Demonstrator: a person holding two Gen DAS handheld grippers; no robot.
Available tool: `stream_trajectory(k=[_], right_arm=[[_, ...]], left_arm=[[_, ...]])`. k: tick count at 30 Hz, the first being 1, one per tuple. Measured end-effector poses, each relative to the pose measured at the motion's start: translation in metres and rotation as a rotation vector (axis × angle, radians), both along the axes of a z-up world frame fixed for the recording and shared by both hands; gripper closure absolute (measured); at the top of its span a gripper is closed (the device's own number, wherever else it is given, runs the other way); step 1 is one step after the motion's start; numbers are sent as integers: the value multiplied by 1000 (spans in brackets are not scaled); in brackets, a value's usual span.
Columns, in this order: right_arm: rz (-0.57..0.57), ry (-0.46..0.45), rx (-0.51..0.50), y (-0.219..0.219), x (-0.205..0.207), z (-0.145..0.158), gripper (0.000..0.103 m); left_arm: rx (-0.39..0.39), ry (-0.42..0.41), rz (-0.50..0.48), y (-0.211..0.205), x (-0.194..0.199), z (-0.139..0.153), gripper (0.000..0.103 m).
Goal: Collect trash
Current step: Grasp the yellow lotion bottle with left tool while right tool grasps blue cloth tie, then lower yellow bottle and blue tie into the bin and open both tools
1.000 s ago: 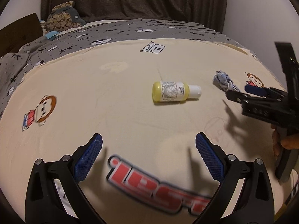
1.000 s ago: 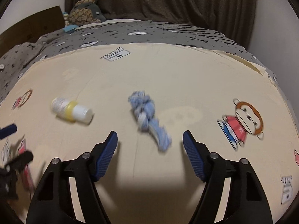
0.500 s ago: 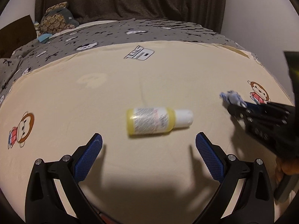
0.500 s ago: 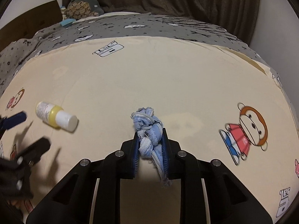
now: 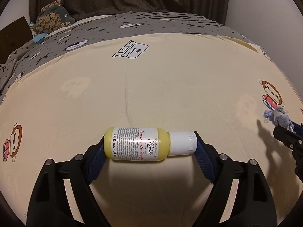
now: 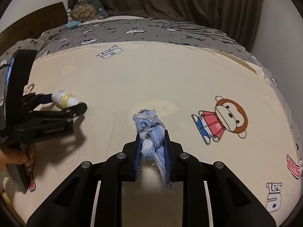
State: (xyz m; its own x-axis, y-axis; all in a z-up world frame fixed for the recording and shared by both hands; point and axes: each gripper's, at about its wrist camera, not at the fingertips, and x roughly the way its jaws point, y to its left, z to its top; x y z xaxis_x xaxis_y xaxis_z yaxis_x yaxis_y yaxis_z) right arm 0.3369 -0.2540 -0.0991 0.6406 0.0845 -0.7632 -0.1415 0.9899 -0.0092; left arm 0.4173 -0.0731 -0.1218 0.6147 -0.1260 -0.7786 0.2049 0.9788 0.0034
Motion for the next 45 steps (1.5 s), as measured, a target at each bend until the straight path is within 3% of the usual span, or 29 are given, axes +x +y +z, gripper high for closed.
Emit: stream_trajectory(k=[6, 11, 17, 23, 26, 32, 39, 45], right_arm=[[-5, -26, -31, -3, -31, 14, 81], [0, -65, -27, -8, -70, 36, 81], [39, -145, -3, -7, -152, 64, 81], [80, -196, 32, -3, -229, 69, 81], [89, -204, 45, 4, -270, 56, 81], [118, -144, 103, 22, -311, 21, 81], [126, 27, 227, 44, -332, -41, 81], [119, 167, 217, 61, -345, -88, 81]], left_arm=[[24, -31, -34, 1, -37, 13, 24], [16, -84, -83, 4, -95, 39, 24], [-14, -129, -132, 8, -176, 64, 24], [-4, -184, -172, 15, -258, 70, 24], [-12, -200, -175, 20, -296, 66, 24], [-19, -186, -172, 28, -359, 37, 24], [-26, -40, -172, 36, -392, -21, 24], [8, 100, -174, 43, -402, -73, 24]])
